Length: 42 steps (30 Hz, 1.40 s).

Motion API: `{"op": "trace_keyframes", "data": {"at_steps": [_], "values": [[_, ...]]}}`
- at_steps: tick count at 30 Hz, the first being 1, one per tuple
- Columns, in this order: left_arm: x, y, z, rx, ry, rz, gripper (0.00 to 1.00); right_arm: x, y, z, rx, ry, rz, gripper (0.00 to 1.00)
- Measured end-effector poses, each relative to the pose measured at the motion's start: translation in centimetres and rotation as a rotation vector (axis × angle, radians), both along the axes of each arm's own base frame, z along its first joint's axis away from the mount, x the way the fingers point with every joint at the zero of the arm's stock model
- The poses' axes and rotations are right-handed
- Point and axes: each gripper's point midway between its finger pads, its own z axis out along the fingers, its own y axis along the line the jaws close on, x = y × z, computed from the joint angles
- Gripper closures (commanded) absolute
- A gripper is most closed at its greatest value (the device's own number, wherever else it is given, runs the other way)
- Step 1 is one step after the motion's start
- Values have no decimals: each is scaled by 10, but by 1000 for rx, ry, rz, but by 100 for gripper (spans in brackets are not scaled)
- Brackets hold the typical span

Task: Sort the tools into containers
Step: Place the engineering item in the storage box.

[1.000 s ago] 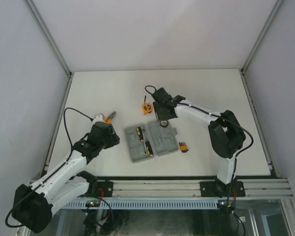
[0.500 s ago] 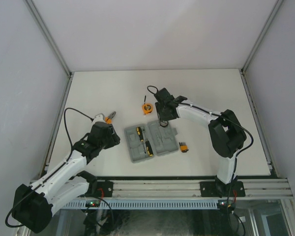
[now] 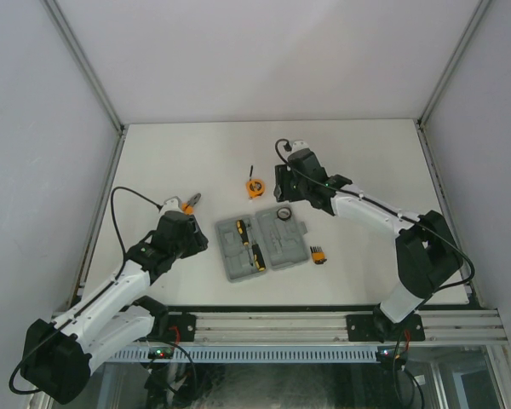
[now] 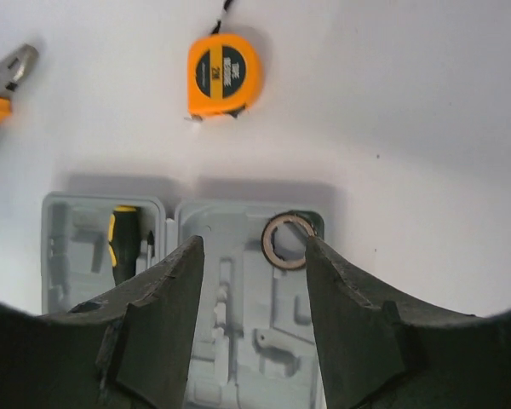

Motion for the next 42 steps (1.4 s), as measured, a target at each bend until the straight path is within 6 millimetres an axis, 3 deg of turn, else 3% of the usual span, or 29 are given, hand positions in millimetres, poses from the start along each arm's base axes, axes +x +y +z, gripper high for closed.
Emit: {"op": "trace_keyframes", "data": {"at_steps": [3, 14, 27, 35, 42], "values": [[0, 0, 0, 0, 0, 0, 44, 8, 4, 9, 37, -36, 7, 47], [0, 0, 0, 0, 0, 0, 45, 14, 1, 9, 126, -1, 2, 41], [0, 0, 0, 0, 1, 0, 45, 7, 2, -5, 144, 73, 30, 36], [0, 0, -2, 4, 9, -1, 45, 1, -7, -20, 89, 123, 16, 47], [0, 0, -2, 4, 9, 0, 45, 3, -11, -25, 48, 150, -3, 50]]}}
